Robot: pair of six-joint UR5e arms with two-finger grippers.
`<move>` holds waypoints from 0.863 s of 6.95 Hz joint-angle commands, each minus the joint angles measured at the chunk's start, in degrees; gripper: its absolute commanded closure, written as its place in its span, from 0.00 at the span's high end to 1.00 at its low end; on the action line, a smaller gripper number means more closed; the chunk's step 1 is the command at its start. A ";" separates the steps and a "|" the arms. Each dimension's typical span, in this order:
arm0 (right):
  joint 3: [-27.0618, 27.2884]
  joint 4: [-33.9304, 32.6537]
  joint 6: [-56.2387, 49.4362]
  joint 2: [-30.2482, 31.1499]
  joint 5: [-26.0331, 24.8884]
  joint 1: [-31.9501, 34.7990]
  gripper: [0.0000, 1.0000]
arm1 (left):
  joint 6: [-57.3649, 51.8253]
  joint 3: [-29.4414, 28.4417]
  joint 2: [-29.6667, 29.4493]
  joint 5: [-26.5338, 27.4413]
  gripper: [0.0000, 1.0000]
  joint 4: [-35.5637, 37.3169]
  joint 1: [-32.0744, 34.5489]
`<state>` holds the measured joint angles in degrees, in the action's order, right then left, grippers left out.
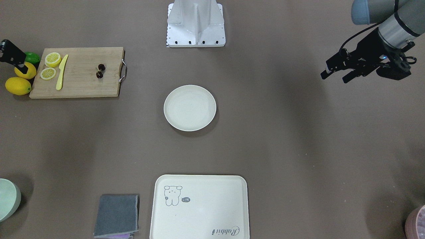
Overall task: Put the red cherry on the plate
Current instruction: 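Reach the right gripper to the cutting board and grasp the dark cherries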
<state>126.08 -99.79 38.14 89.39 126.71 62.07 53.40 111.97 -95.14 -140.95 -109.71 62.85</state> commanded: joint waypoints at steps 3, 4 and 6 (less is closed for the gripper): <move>4.87 7.22 29.83 0.26 -18.92 -28.88 0.98 | -3.22 -1.58 0.39 0.24 0.99 -0.06 1.13; 4.79 9.59 35.10 0.95 -22.18 -33.81 0.97 | -3.22 -1.58 0.83 0.24 0.99 -0.06 1.31; 1.04 21.75 41.04 6.29 -30.54 -41.32 0.94 | -3.48 -2.36 0.74 0.24 0.99 0.02 2.01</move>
<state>129.73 -85.74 76.29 92.72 100.07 24.34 50.09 110.13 -94.43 -140.71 -109.72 64.44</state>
